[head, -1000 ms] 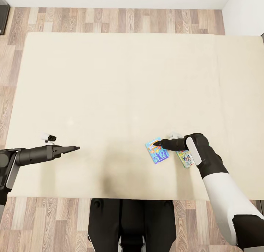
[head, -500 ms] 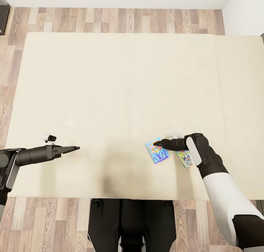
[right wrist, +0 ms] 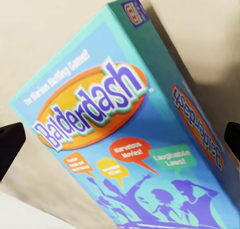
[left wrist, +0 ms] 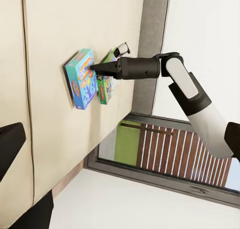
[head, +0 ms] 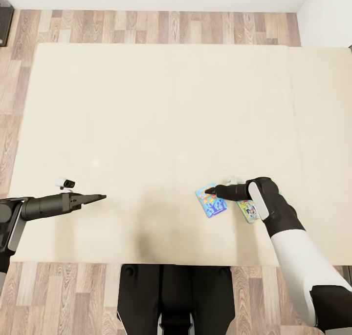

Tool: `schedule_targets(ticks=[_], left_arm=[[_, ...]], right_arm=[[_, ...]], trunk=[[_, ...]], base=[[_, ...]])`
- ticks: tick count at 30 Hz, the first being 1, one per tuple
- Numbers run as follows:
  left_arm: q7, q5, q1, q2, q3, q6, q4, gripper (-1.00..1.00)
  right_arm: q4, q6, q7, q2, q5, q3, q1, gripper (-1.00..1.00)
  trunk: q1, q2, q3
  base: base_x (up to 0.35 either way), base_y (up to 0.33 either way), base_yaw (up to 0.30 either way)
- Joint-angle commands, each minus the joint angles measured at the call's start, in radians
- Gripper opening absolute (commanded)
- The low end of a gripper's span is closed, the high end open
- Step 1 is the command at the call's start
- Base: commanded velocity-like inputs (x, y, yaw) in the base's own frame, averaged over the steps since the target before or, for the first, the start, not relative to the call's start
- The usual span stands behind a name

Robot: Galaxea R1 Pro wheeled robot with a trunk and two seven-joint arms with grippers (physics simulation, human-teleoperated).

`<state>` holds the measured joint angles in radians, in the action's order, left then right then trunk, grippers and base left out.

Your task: Put all the toys in the child's room - the three board games (two on the bed and one on the table), the two jigsaw puzzles on the table, and the tennis ball on the table - inside the toy box on the table in the child's room.

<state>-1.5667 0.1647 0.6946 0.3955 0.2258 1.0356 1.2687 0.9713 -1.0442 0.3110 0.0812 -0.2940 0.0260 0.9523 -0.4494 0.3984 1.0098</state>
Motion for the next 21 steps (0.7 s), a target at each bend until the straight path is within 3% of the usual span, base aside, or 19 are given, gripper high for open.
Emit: schedule_targets(ticks=[1, 7, 21], left_arm=[[-0.004, -0.001, 0.000, 0.000, 0.000, 0.011, 0.000, 1.00], [-0.004, 0.000, 0.000, 0.000, 0.000, 0.011, 0.000, 1.00], [-0.004, 0.000, 0.000, 0.000, 0.000, 0.011, 0.000, 1.00]], right_arm=[[0.001, -0.003, 0.005, 0.001, 0.004, 0.002, 0.000, 1.00], [0.000, -0.003, 0.005, 0.002, 0.004, 0.002, 0.000, 1.00], [-0.002, -0.003, 0.005, 0.002, 0.004, 0.002, 0.000, 1.00]], trunk=[[-0.001, 0.002, 0.001], [-0.001, 0.002, 0.001], [-0.001, 0.002, 0.001]], base=[[0.000, 0.146, 0.000], [0.000, 0.162, 0.000], [0.000, 0.059, 0.000]])
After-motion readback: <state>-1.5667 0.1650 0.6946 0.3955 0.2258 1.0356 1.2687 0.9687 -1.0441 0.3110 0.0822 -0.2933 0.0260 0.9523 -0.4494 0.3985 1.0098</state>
